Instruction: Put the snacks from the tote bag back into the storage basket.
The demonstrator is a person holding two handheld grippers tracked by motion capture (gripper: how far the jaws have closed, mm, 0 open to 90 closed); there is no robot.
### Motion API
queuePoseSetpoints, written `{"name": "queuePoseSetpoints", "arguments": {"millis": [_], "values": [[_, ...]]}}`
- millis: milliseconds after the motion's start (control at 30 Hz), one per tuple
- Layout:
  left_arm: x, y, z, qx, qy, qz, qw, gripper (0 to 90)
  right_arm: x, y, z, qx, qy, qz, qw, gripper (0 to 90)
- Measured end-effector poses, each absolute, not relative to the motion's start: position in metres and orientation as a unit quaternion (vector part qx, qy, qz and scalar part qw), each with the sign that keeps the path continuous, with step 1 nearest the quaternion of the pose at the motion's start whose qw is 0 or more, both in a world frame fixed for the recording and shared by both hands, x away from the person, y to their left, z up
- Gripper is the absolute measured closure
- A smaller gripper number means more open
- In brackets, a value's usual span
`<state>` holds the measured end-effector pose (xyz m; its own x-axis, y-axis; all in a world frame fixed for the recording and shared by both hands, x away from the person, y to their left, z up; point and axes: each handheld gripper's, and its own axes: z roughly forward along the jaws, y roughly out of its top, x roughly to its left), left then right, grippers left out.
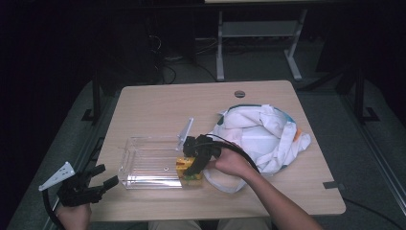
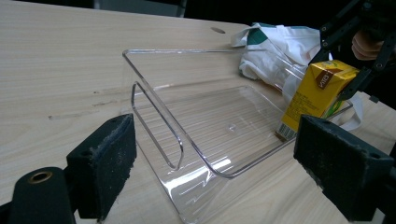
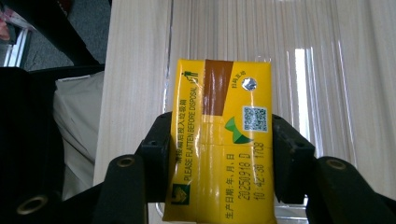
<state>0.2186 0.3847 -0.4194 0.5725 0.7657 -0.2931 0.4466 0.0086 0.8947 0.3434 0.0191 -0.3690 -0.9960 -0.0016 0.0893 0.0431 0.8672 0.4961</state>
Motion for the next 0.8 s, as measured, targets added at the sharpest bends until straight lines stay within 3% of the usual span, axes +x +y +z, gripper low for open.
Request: {"name": "queuePoseSetpoints", "arguments": {"millis": [800], "values": [[0.2188, 0.3846, -0.4199, 0.695, 0.438, 0.143, 0.552, 12.7, 0.3376, 0.0148, -0.3714, 0.003, -0.967, -0.251, 0.034, 47.5]]}}
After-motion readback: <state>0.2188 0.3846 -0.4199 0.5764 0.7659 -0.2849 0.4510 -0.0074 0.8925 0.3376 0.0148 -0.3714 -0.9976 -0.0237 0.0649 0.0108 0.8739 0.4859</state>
